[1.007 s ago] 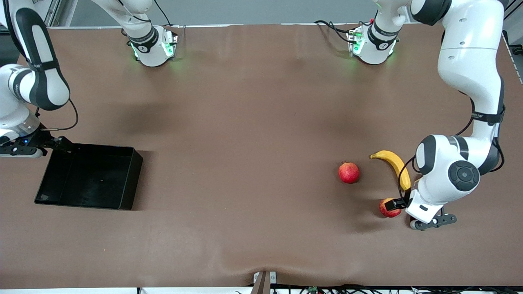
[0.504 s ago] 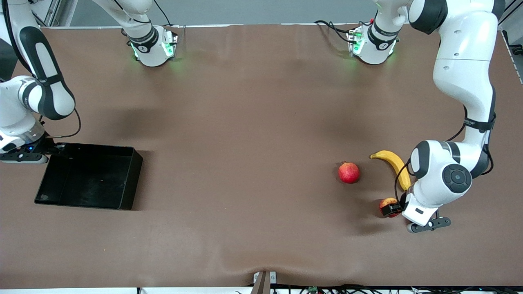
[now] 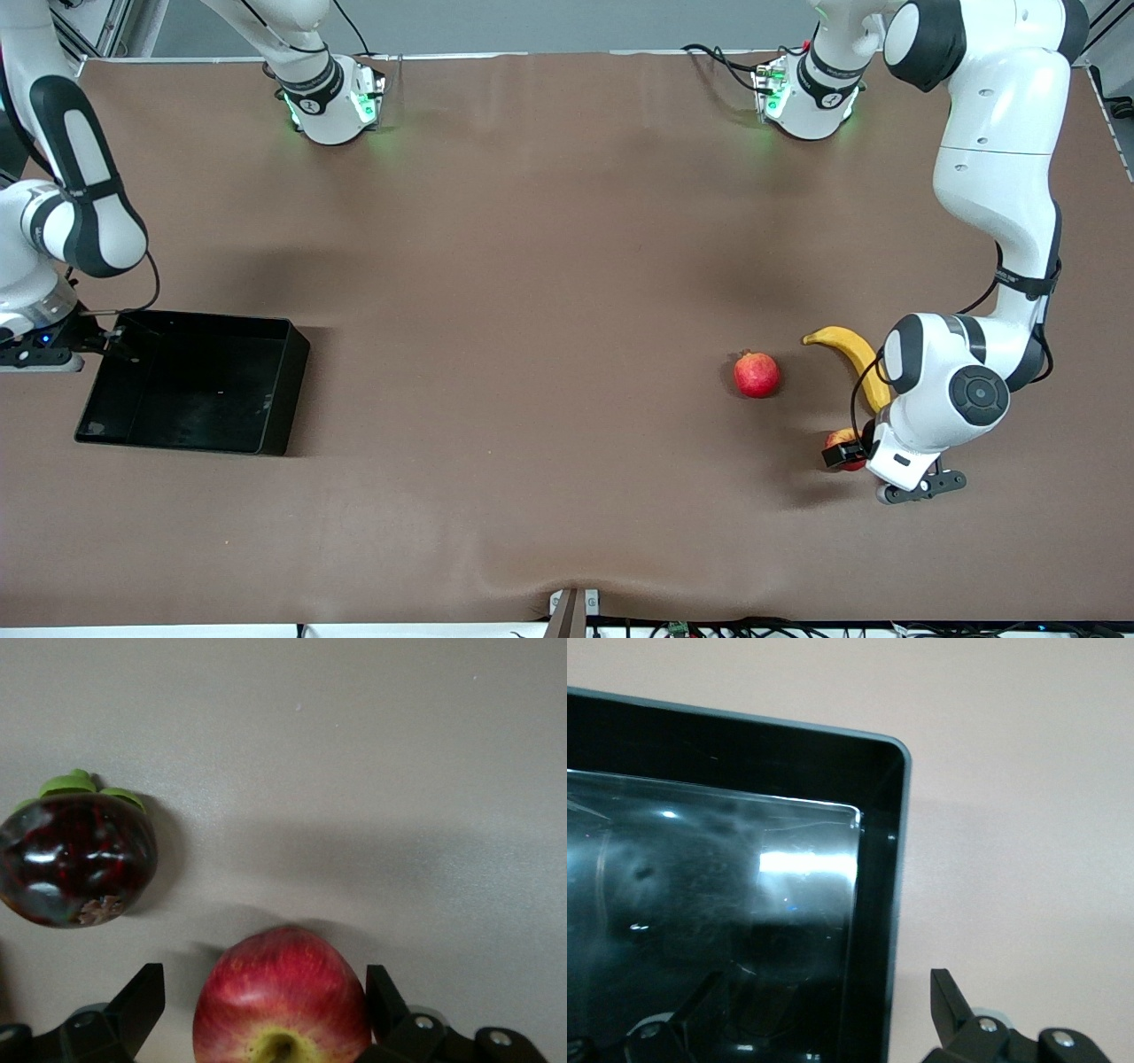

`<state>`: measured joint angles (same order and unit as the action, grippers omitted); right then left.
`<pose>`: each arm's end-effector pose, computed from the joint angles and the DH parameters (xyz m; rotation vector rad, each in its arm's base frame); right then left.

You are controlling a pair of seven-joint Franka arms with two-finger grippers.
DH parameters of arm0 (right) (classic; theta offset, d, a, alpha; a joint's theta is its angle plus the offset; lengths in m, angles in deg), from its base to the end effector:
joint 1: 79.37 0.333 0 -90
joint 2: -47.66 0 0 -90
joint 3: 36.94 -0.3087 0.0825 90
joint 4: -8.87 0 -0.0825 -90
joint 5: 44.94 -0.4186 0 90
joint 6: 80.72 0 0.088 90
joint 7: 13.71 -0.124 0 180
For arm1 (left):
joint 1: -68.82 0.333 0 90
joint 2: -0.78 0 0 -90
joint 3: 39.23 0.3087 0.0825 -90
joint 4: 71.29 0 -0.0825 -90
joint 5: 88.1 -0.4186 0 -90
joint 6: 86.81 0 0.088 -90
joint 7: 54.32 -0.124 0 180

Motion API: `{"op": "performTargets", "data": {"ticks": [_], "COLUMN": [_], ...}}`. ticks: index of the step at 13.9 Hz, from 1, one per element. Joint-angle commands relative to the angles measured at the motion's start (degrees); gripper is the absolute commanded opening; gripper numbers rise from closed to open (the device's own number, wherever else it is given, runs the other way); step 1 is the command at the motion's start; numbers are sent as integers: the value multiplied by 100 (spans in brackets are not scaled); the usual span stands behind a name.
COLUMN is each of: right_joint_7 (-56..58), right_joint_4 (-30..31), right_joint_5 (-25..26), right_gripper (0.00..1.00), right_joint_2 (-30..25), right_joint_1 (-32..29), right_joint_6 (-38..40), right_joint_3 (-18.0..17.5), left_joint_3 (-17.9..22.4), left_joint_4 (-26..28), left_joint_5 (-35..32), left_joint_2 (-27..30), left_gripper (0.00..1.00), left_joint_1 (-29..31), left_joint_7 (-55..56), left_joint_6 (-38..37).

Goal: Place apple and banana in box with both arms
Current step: 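Grasp the apple with the left gripper while the right gripper grips the box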

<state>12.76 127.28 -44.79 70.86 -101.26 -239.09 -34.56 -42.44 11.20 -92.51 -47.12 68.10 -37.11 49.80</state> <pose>0.5855 -0.2637 0.2142 2.9754 0.0691 0.3856 0.7565 -0.0436 0.1573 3.1161 0.3118 0.1742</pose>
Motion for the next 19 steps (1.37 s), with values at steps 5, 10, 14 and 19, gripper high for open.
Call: {"op": "performTargets", "data": {"ticks": [5,10,14,19], "right_joint_7": [95,104,104,95], "right_joint_4": [-618,-618,-626,-793], "right_joint_5": [-59,-59,-59,-102], "right_gripper": [100,0,0,0], "right_joint_2": [738,765,747,335], "right_joint_1": [-272,-263,-263,-176], "right_joint_6": [51,60,69,1235], "right_joint_3": [-141,-141,-149,-193], "left_joint_3": [23,14,14,14], "left_joint_4": [-92,-49,65,92], "left_joint_5": [116,380,389,380], "left_joint_2": [-45,-27,-10,35], "left_gripper": [100,100,100,80], "left_joint_1": [-7,-16,-7,20], "left_joint_7": [-184,-131,-122,-192], "left_joint_6": [15,7,-20,-231]}}
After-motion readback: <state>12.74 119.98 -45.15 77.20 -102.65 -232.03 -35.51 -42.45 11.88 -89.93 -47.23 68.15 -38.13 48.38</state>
